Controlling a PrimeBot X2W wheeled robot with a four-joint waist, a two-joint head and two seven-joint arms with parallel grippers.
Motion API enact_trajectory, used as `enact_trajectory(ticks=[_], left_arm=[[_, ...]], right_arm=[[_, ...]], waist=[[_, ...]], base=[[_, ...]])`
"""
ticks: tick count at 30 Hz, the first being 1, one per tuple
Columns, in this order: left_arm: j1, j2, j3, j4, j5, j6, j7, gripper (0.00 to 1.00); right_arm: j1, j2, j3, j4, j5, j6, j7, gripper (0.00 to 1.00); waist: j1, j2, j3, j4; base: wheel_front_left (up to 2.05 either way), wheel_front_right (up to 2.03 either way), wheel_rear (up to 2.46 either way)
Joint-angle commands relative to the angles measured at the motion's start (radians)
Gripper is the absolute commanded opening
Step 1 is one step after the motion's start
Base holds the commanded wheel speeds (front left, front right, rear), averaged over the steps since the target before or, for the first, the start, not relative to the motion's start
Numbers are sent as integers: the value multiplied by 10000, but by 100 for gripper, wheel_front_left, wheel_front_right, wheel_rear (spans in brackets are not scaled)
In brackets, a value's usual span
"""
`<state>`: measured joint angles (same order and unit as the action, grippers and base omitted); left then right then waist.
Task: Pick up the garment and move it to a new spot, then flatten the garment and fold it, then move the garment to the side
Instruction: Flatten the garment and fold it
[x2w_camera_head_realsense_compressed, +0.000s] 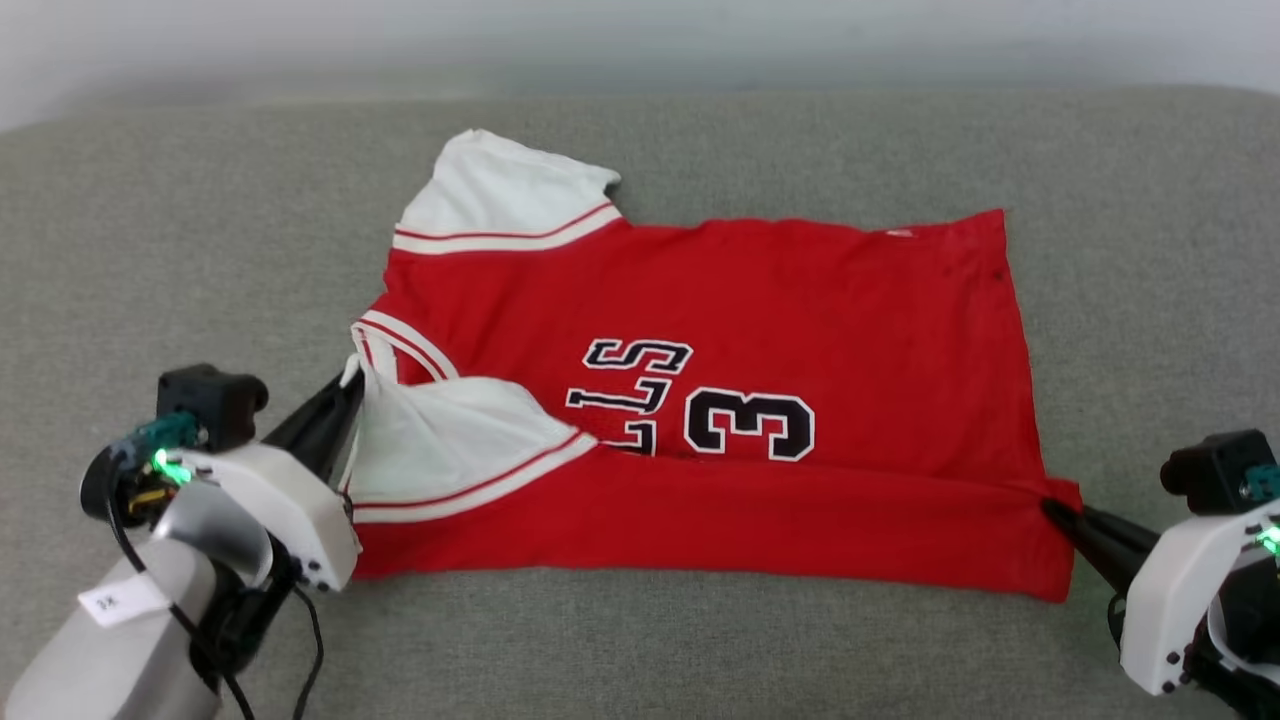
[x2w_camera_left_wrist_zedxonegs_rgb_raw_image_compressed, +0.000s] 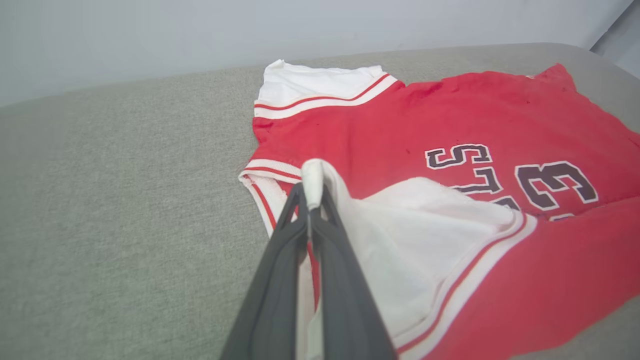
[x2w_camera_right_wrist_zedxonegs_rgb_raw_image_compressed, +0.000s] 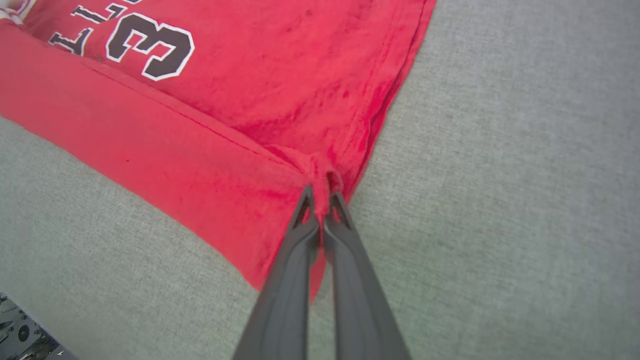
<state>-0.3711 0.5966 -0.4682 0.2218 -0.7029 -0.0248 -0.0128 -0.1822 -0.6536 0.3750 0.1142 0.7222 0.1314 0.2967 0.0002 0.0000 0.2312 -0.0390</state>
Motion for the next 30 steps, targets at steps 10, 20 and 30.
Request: enact_trajectory(ticks=[10, 20, 30], left_arm=[[-1641, -398, -585, 2530, 341, -656, 39, 0], [-2074, -706, -1077, 3952, 326, -955, -409, 100], [-2442, -23, -1498, 3402, -268, -1032, 1117, 100]], right_arm=[[-1118, 173, 503, 708, -129, -17, -1, 0], [-1055, 261, 392, 1106, 90, -18, -354, 100], [-352, 358, -71, 909, -72, -14, -644, 100]], waist=[[-2, 0, 1261, -200], [-2, 0, 745, 36], [-2, 0, -362, 453]], base=[[0, 0, 0], [0, 0, 0], [0, 0, 0]])
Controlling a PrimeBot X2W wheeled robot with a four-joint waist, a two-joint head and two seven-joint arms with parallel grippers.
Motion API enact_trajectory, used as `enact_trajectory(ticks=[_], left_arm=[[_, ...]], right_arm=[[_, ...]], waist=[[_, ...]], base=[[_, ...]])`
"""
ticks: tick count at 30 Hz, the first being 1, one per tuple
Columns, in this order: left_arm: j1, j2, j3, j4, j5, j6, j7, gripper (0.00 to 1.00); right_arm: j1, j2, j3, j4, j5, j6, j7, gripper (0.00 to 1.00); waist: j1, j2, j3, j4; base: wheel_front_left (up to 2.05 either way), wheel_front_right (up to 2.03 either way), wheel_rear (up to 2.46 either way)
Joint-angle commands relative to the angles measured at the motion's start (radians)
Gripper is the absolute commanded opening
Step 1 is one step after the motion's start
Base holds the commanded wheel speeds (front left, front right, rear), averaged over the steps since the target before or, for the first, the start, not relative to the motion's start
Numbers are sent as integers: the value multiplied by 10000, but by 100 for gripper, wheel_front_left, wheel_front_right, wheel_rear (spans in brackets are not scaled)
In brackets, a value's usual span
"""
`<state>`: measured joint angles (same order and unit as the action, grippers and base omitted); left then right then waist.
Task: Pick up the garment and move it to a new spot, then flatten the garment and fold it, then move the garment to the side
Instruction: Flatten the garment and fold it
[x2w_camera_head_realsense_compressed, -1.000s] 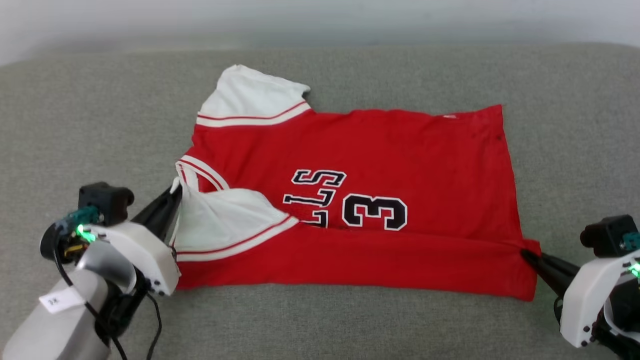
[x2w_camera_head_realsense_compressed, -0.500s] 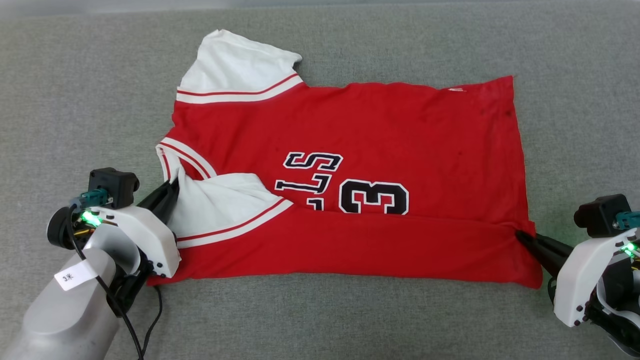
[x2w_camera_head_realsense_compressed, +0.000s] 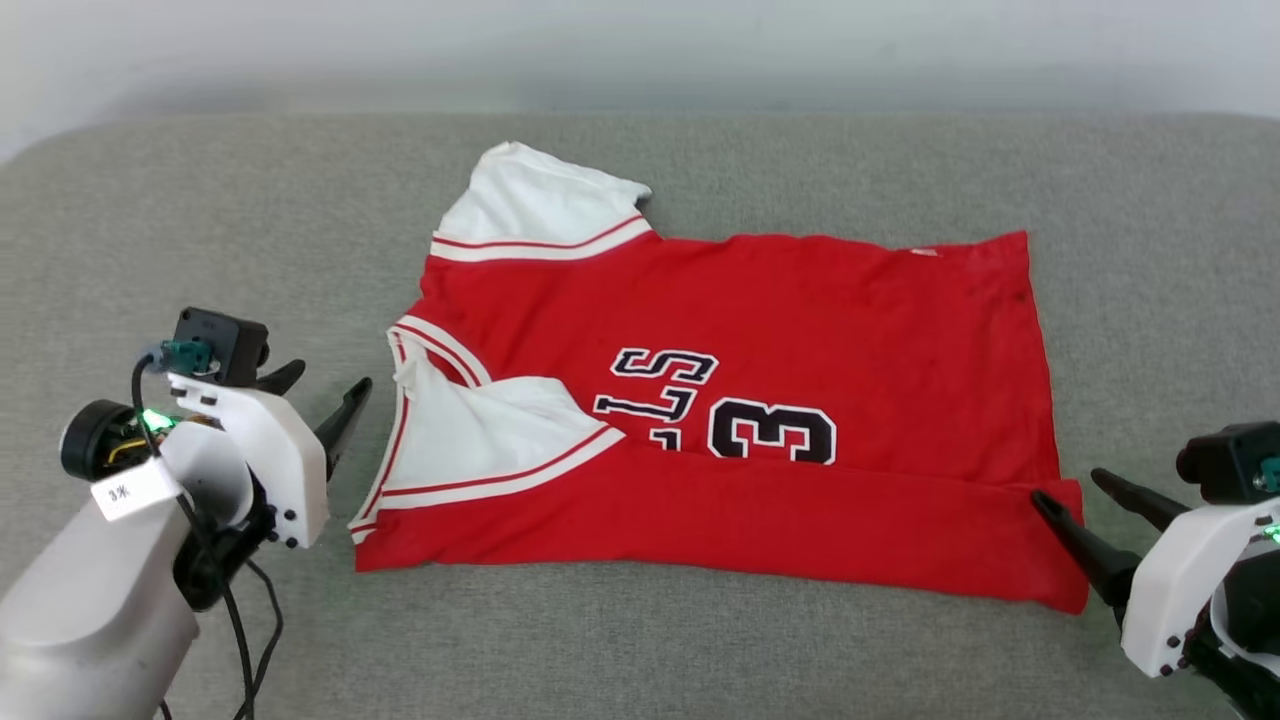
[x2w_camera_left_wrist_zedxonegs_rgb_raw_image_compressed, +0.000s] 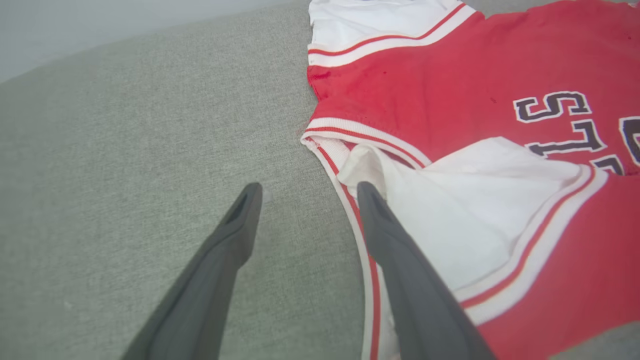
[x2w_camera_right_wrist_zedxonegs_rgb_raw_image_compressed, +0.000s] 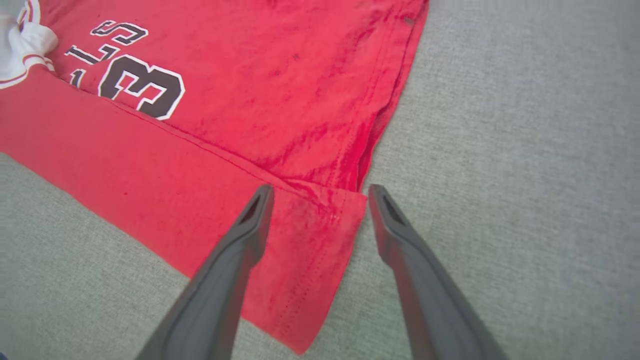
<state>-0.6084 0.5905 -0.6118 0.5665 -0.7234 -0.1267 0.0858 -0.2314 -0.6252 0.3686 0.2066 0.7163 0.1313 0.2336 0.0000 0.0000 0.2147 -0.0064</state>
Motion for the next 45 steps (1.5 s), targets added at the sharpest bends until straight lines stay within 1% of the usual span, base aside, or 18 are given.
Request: enact_trajectory(ticks=[1, 4, 9, 13, 15, 20, 25, 32, 33, 34, 35, 40, 45], left_arm=[[-112, 155, -150, -219, -136, -12, 442, 100], [-222, 429, -372, -794, -661, -25, 1610, 100], [-404, 932, -953, -1777, -1640, -25, 3937, 100], [-471, 1198, -1363, -2255, -2029, -24, 5190, 100], [-502, 1257, -1507, -2360, -2151, -24, 5613, 100], [-500, 1261, -1827, -2193, -2133, -25, 6087, 100], [-327, 1203, -2015, -1831, -2112, -24, 6177, 100], [178, 953, -2823, -1174, -2330, -26, 6449, 100], [212, 933, -2914, -1144, -2374, -28, 6446, 82], [212, 933, -2914, -1144, -2374, -28, 6446, 82], [210, 932, -3075, -1105, -2442, -28, 6385, 0], [52, 1053, -3115, -1180, -2617, -25, 6048, 0], [-322, 1303, -3043, -1528, -2680, -27, 5496, 0]], right_arm=[[173, 110, -29, -41, -34, -12, -14, 100], [301, 206, -73, -78, -111, -12, 53, 100], [375, 361, -99, -118, -198, -12, 159, 100], [326, 445, -101, -180, -246, -12, 201, 100], [267, 457, -103, -218, -256, -12, 207, 100], [37, 483, -96, -261, -300, -12, 230, 100], [-113, 520, -58, -251, -316, -12, 216, 100], [-336, 531, 5, -207, -321, -10, 185, 100], [-359, 544, 8, -202, -328, -10, 195, 100], [-359, 544, 8, -202, -328, -10, 195, 100], [-400, 556, 8, -217, -335, -10, 215, 100], [-524, 408, -74, -330, -363, -10, 279, 100], [-717, 55, -245, -706, -273, -10, 654, 100]], waist=[[0, 0, -270, 154], [0, 0, -449, 225], [0, 0, -588, 266], [0, 0, -546, 212], [0, 0, -457, 157], [0, 0, -159, -48], [0, 0, 87, -217], [0, 0, 349, -400], [0, 0, 346, -410], [0, 0, 346, -410], [0, 0, 314, -410], [0, 0, 125, -338], [0, 0, -172, -207]], base=[[0, 0, 0], [0, 0, 0], [0, 0, 0], [0, 0, 0], [0, 0, 0], [0, 0, 0], [0, 0, 0], [0, 0, 0], [0, 0, 0], [0, 0, 0], [0, 0, 0], [0, 0, 0], [0, 0, 0]])
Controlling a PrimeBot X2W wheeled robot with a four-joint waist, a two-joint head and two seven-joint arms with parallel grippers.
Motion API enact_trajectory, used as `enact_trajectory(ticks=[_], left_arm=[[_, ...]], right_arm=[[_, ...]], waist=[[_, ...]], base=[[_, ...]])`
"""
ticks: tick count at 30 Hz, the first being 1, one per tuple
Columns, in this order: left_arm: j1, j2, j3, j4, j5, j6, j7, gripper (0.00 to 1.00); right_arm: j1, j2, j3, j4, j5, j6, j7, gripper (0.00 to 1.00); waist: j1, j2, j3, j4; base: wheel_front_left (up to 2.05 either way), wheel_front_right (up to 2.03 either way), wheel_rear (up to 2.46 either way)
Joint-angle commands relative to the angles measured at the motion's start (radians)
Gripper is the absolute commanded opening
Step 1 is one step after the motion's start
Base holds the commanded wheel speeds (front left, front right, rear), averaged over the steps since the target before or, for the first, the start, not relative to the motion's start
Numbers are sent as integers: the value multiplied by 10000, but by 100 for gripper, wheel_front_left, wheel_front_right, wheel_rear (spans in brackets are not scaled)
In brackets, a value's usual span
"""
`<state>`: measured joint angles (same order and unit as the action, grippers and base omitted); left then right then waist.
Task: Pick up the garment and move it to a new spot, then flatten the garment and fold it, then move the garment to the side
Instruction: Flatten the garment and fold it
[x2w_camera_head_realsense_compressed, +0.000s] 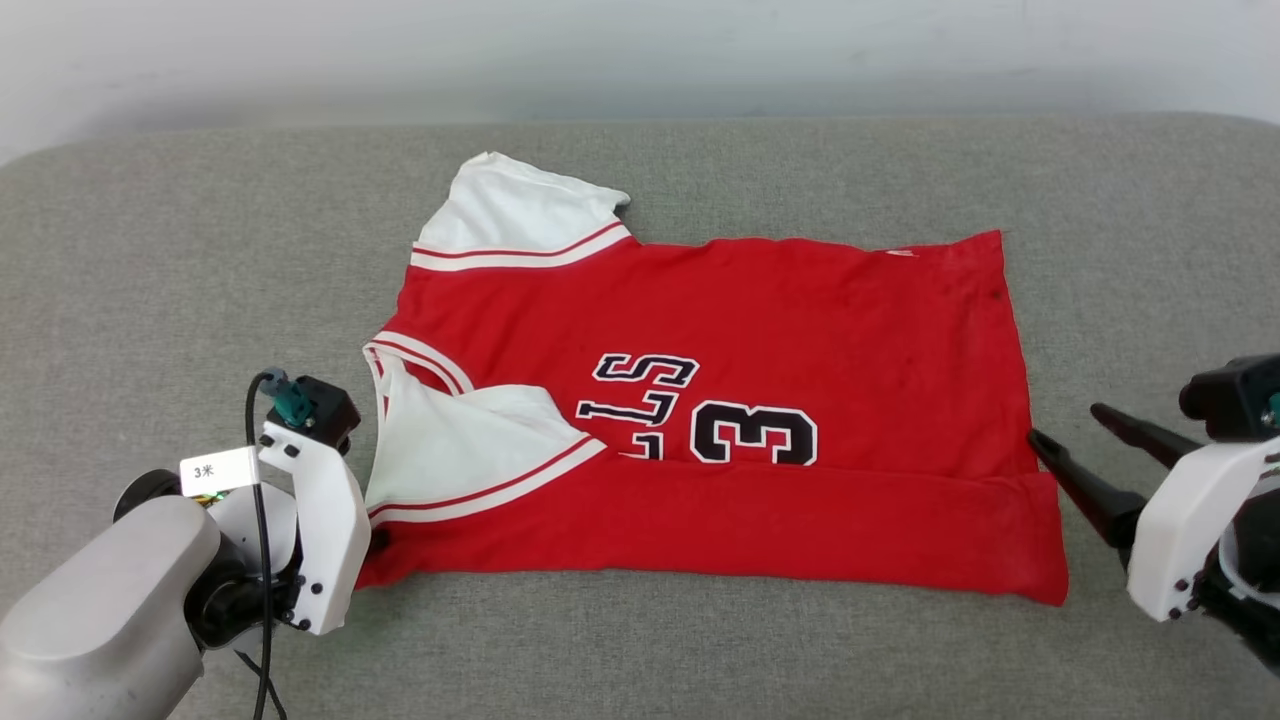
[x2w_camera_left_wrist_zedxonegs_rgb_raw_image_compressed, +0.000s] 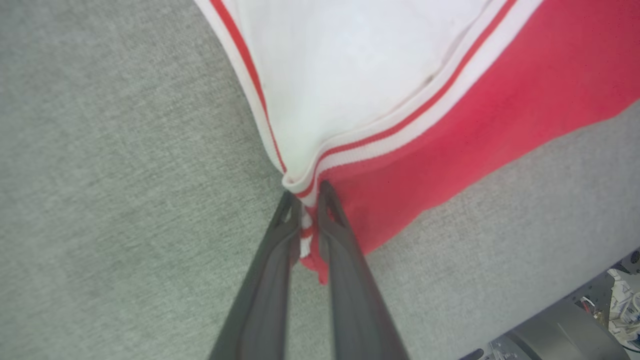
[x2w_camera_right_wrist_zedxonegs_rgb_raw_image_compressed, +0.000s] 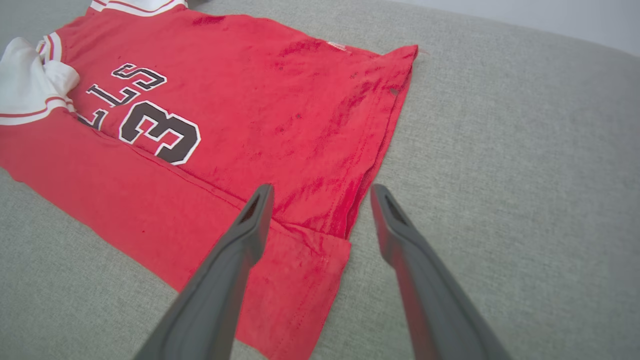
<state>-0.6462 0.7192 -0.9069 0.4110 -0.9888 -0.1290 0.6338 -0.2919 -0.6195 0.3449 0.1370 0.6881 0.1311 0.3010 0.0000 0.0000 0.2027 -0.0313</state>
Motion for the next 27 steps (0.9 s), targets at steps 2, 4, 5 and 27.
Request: enact_trajectory(ticks=[2, 4, 5, 27], left_arm=[[-85, 95, -42, -153, 11, -2, -256, 0], [-179, 141, 7, -332, 44, -4, -495, 0], [-210, 151, 18, -427, 62, -4, -583, 0], [-650, -21, -85, -1132, 540, 93, -1088, 0]], right_arm=[[-243, -194, -129, -186, 96, -8, 292, 100], [-308, -401, -221, -343, 188, -8, 772, 100], [-324, -498, -218, -409, 258, -8, 1061, 100], [-85, 186, 279, 812, 261, -8, 4624, 100]], waist=[[0, 0, -144, 91], [0, 0, -219, 142], [0, 0, -243, 168], [0, 0, 380, 629]], base=[[0, 0, 0], [0, 0, 0], [0, 0, 0], [0, 0, 0]])
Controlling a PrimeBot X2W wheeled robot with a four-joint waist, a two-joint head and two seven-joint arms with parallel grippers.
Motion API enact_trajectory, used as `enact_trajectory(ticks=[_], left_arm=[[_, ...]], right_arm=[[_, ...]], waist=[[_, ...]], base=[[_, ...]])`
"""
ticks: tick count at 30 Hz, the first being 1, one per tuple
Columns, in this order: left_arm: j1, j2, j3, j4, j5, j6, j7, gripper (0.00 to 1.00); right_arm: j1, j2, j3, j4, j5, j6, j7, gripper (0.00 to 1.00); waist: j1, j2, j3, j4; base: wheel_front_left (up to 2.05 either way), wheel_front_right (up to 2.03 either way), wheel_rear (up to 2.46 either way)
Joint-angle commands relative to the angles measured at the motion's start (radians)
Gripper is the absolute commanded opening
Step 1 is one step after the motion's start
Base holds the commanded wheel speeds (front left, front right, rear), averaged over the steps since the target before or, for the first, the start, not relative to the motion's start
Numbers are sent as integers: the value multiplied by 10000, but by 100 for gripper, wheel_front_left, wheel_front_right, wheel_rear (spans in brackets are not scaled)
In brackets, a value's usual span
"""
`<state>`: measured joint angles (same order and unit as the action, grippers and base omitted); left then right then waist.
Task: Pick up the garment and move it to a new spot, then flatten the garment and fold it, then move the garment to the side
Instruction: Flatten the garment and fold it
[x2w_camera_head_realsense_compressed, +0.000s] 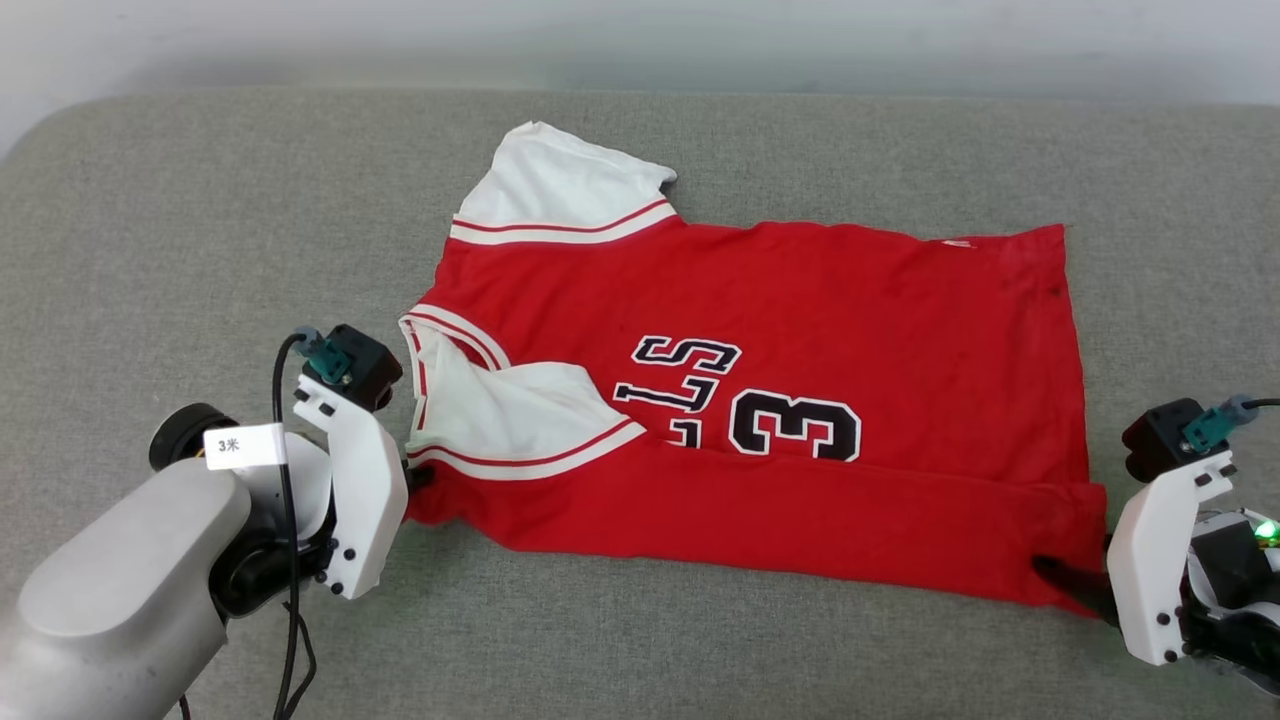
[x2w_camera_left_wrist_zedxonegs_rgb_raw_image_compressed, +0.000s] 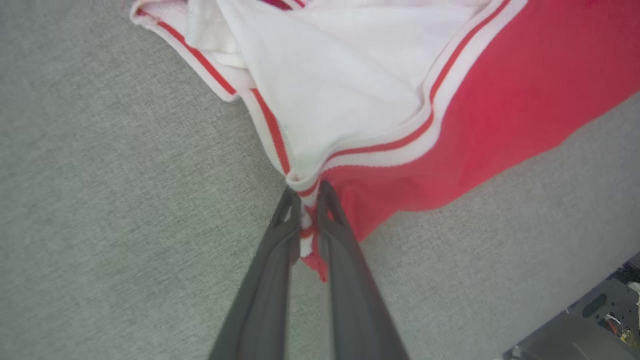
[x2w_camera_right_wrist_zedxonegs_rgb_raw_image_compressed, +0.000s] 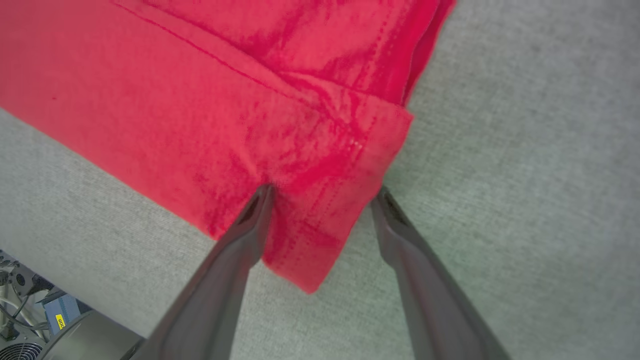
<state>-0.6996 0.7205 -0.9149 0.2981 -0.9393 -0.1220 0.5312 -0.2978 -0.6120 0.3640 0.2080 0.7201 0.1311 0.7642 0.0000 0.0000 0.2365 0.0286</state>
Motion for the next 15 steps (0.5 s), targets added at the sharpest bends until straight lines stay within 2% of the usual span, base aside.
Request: enact_trajectory(ticks=[1, 9, 10, 11, 15], left_arm=[[-130, -39, -13, -1, 44, 21, -60, 0], [-215, -96, -57, 140, 67, -3, -176, 0], [-177, -87, -69, 171, 48, -7, -203, 0], [-121, -82, -73, 210, 32, -8, -240, 0], [162, -53, -93, 373, -80, -13, -365, 0]], right_arm=[[10, 234, 231, 286, -98, -8, -39, 100], [164, 845, 1410, 1355, -53, 7, -688, 100], [106, 818, 1501, 1394, -36, 9, -874, 35], [21, 783, 1533, 1435, -13, 9, -1037, 0], [-173, 547, 1488, 1528, 220, 6, -1537, 0]], waist=[[0, 0, 89, 47], [0, 0, 306, 90], [0, 0, 286, 74], [0, 0, 242, 54], [0, 0, -66, -21]], base=[[0, 0, 0], [0, 0, 0], [0, 0, 0], [0, 0, 0], [0, 0, 0]])
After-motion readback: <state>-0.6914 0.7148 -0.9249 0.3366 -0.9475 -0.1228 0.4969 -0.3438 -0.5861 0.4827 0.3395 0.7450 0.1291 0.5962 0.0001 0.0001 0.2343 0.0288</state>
